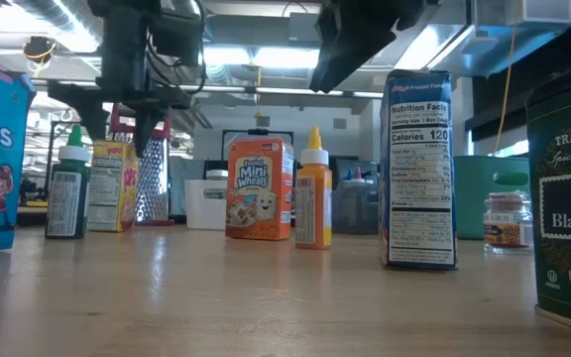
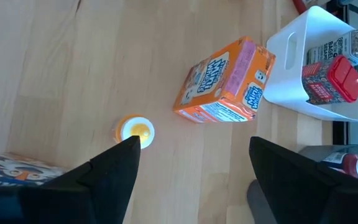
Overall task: Pick & Place Kitchen Items
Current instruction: Put the yellow cereal box into the green bin
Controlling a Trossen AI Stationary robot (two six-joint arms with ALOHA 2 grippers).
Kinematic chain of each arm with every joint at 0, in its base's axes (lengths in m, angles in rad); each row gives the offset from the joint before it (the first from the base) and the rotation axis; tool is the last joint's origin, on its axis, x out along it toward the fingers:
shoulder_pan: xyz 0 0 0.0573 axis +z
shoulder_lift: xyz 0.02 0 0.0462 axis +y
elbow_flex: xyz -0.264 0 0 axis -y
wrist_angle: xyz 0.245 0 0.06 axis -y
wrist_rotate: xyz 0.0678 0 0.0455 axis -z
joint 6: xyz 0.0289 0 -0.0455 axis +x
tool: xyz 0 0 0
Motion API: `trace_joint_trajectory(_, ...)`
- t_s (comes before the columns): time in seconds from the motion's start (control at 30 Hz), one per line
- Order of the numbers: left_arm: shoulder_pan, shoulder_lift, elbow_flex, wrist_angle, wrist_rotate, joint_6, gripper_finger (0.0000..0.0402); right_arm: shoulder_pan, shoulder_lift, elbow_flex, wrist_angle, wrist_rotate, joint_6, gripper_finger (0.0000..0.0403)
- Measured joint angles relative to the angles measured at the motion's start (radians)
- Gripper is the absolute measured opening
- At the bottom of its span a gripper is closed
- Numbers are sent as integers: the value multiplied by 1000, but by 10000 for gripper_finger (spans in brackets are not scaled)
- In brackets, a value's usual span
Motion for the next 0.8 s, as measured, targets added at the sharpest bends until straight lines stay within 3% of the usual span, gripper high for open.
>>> trace_joint_trajectory(0.1,0,0,-9,37,4,35,253,0,0,0,0,-18,0,305)
trace_joint_trajectory(0.27,26,0,-32,56,100,52,253,0,0,0,0,-19,0,305)
trace_joint_trajectory(0.53,53,0,-71,56,101,143,251,0,0,0,-2,-22,10,305)
trace_joint_trajectory(0.8,60,0,-71,57,79,190,200,0,0,0,-8,-22,10,305)
